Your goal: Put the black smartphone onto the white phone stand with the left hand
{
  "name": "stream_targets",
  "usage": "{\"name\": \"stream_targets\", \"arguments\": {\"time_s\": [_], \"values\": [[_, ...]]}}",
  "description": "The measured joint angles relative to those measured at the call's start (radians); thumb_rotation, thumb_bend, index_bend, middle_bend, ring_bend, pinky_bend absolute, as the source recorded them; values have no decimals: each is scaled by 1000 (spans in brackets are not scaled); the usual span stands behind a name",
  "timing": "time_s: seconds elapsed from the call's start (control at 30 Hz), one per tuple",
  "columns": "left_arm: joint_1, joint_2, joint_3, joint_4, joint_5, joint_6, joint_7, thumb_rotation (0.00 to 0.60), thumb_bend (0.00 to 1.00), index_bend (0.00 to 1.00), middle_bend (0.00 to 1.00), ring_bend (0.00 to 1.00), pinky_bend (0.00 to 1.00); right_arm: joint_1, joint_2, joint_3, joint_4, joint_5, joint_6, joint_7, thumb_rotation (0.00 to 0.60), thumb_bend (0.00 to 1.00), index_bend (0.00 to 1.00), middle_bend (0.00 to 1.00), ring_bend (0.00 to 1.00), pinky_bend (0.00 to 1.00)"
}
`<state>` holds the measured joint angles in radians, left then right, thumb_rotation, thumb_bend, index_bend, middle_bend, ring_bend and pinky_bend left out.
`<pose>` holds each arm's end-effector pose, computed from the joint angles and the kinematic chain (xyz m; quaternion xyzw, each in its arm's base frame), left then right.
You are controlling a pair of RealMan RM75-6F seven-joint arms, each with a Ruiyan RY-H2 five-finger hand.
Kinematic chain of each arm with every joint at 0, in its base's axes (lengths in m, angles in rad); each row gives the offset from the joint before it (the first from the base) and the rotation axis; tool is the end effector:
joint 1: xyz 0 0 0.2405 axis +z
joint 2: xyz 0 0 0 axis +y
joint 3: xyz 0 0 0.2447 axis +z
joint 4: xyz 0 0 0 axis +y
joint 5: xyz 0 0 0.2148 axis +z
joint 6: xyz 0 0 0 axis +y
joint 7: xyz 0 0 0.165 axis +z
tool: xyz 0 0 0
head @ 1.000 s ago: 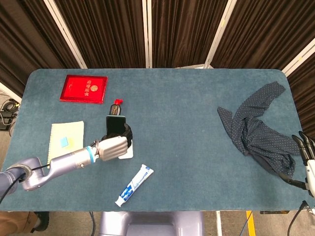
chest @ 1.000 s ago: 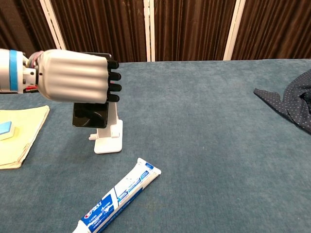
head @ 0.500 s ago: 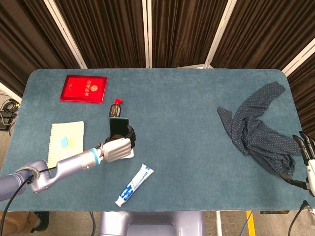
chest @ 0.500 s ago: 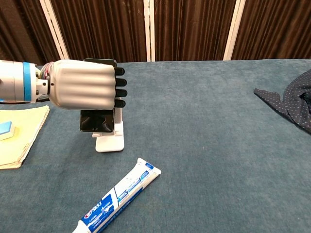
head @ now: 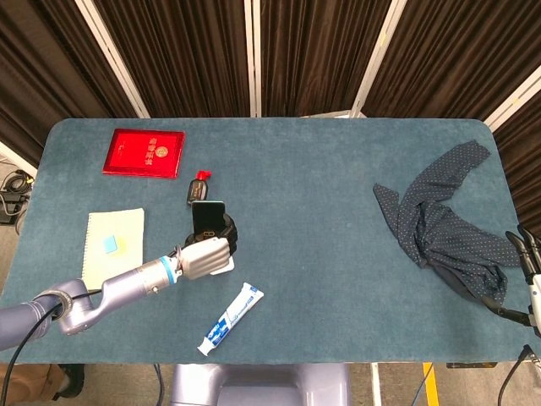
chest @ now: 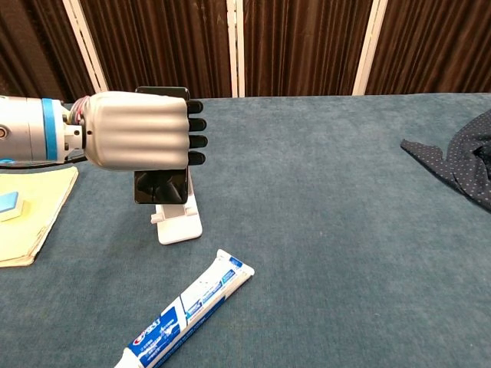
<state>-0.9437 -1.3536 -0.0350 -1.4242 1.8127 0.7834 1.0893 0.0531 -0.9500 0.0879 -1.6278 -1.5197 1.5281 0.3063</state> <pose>-0.0928 0.3403 -0.0226 -0.8387 0.3818 -0.1483 0.3588 -0.3056 -0.2000 0.2123 0.5494 -0.4085 0.4570 0.5679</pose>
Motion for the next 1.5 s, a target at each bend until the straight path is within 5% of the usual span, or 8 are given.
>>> {"name": "stream_targets", "arguments": {"time_s": [0.67,1.2,1.5], "values": [[32,-35,-36,-63,-148,-58,184,600,1,455,344,332,310,-2,4,0,2,0,1,15,600,0,0,0,0,0],[27,-40,-20,-88,-185,-58,211,600,0,200,24,125,245,-4,7,0,2,-1,2,23,600,0,0,0,0,0],[29,-4,-11,-111,-182,-41,197,600,0,0,0,0,104,-4,8,-2,-2,-6,4,18,600,0,0,0,0,0]]}}
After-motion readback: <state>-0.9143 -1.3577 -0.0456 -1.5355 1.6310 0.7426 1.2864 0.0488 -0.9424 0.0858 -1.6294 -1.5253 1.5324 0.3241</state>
